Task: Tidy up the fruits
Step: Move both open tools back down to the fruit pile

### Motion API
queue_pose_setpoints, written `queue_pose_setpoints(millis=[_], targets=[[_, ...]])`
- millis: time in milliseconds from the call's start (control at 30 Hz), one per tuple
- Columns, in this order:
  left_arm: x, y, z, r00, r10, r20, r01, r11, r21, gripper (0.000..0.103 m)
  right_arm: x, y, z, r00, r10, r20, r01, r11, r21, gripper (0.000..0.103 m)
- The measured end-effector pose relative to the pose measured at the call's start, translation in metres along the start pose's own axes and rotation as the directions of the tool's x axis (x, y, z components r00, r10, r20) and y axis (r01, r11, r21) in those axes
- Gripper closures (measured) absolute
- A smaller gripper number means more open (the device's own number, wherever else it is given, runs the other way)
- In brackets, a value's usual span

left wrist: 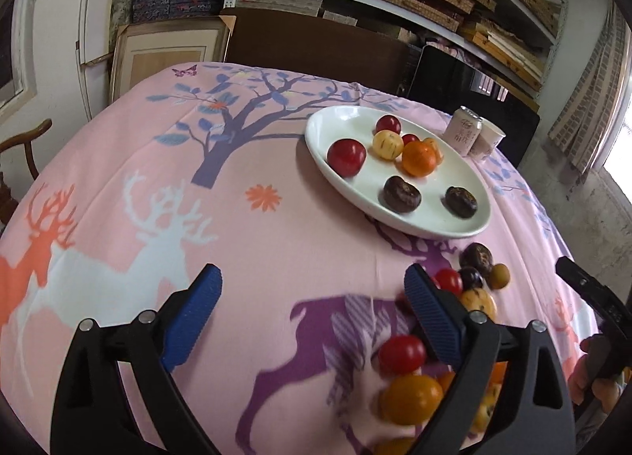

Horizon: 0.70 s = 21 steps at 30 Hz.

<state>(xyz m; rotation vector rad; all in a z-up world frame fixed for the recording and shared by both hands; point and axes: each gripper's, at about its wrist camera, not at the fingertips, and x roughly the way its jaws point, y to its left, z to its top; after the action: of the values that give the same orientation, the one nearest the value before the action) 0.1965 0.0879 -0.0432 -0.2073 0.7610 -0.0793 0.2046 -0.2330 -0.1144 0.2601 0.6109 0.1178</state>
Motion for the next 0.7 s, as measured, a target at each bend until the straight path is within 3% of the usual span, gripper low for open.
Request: queue_pose_setpoints(millis=[300,467,600,700], targets=[[-0.033,-0.032,-0.052,1.0,-0.029,-0.009,0.03,0.985,0.172,0.008,0.002,-0.002,-0.004,1.0,0.007,-0.027,-0.006,1.0,0.013,0.009],[-0.024,-0.05,-0.063,0.998,0.009,-0.055,0.006,0.965,0.263,0.007,0.002,-0.001,-0.004,0.999,0.007,-0.031,-0.006,1.0,0.018,0.009],[-0.012,-0.042,-0.062,0.994,0.038,-0.103,-0.013,0.971,0.237,0.006,0.003,-0.003,-0.005,0.999,0.008,-0.037,-0.007,1.0,0.028,0.009],[-0.02,-0.022,-0.053,0.996,0.078,-0.046,-0.069,0.983,0.172,0.005,0.004,-0.003,-0.005,0.999,0.012,-0.036,-0.01,0.999,0.033,0.009]])
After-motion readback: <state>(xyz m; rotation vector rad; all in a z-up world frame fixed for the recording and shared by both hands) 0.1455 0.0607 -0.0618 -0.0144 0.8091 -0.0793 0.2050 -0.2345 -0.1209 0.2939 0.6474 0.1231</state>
